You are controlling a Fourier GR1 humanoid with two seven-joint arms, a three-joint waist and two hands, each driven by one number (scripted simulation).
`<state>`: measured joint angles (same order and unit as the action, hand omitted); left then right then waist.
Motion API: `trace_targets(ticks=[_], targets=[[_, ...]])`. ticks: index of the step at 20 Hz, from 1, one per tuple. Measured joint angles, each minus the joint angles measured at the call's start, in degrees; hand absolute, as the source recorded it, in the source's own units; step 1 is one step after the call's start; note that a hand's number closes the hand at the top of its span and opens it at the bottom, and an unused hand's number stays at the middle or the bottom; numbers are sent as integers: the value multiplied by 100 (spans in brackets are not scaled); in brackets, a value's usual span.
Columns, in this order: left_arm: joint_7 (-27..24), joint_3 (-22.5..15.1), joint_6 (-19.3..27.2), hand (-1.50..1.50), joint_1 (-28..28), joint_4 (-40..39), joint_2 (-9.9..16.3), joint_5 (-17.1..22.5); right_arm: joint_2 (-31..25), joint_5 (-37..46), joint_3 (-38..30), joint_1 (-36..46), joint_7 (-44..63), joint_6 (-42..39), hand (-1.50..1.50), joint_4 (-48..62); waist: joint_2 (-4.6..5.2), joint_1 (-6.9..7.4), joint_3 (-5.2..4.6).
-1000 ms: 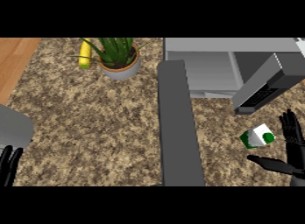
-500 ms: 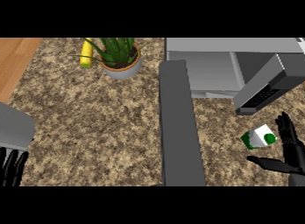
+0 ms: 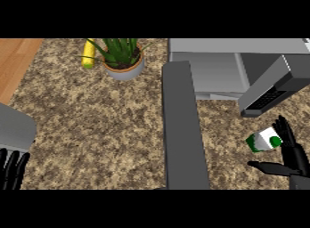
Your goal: Pick up the milk, place it into the microwave and close the microwave
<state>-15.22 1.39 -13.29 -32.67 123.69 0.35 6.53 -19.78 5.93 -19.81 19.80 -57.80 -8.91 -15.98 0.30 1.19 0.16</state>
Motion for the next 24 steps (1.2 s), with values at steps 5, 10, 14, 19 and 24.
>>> trace_targets(ticks=[5,10,14,19,24], targets=[[89,94,18,-150,266,-133,40,18,9,-41,-89,87,-108,64,-150,212,13,8,5],[75,237,-77,-150,205,-111,90,186,82,-226,-217,163,-111,-46,150,195,11,19,7],[61,241,-69,-150,170,-105,70,198,157,-368,-255,224,-48,-265,150,133,10,20,9],[95,308,-90,-150,151,-94,91,235,295,-549,-275,134,-11,-478,150,-72,-6,-22,0],[47,329,-114,-150,193,-157,82,224,368,-658,-170,181,204,-803,150,-244,-12,-34,-1]])
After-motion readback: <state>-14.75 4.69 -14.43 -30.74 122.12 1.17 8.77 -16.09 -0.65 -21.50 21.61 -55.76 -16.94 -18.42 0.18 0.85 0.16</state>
